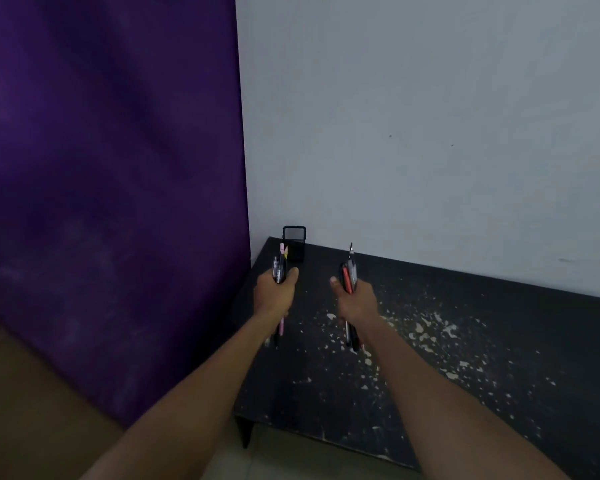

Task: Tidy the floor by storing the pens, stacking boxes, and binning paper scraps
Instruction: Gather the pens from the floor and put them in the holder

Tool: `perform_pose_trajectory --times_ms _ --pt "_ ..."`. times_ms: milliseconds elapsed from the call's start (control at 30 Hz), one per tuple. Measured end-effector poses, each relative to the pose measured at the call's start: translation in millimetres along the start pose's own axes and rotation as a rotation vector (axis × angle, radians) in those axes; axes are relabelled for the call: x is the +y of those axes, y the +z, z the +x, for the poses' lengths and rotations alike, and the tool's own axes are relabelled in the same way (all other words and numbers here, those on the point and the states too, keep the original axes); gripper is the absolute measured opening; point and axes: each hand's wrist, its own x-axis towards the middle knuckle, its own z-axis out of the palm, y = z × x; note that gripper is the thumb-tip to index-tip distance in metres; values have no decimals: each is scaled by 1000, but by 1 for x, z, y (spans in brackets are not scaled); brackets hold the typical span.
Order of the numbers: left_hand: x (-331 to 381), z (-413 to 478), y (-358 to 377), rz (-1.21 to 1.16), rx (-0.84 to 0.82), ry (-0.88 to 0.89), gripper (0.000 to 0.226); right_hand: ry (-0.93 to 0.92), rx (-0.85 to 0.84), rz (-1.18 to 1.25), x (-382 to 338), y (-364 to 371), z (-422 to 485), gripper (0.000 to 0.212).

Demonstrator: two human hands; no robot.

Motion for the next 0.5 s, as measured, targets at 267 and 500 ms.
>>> perform_pose_trajectory --times_ms 267,500 --pt "15 82 8 -37 34 30 22 -14 -5 52 -17 26 85 34" --pt "26 181 30 -87 87 66 25 -70 -29 149 -37 63 198 35"
